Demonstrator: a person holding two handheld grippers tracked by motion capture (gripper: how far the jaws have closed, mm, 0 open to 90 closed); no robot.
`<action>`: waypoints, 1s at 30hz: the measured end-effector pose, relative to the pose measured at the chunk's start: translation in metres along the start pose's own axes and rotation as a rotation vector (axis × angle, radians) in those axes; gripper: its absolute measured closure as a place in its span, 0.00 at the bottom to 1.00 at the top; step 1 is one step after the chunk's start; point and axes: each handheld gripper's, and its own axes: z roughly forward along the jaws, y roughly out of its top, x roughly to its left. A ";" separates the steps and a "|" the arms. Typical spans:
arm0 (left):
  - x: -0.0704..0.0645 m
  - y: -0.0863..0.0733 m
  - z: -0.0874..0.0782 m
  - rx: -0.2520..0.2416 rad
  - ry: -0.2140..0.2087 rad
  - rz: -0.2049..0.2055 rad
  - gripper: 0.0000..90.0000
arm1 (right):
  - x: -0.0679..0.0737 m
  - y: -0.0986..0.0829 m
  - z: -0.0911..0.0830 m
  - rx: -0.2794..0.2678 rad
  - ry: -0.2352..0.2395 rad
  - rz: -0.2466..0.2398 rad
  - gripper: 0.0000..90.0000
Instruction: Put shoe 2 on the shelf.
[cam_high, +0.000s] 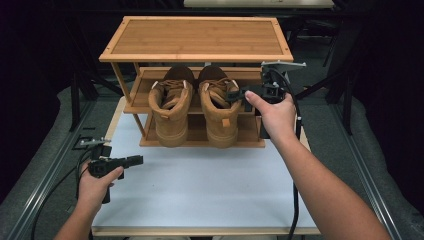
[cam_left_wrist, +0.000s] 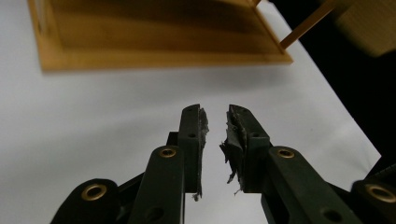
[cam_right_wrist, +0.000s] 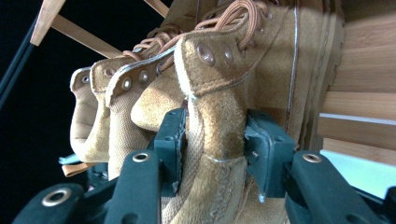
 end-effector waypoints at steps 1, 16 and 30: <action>-0.007 0.014 0.000 -0.015 0.012 0.044 0.84 | 0.003 0.001 -0.002 0.000 -0.025 -0.031 0.66; -0.036 0.077 0.018 -0.073 0.023 0.090 1.00 | -0.016 -0.015 -0.031 -0.196 0.036 -0.102 0.82; -0.045 0.082 0.025 -0.110 0.016 0.092 1.00 | -0.051 -0.020 -0.044 -0.299 0.112 0.013 0.87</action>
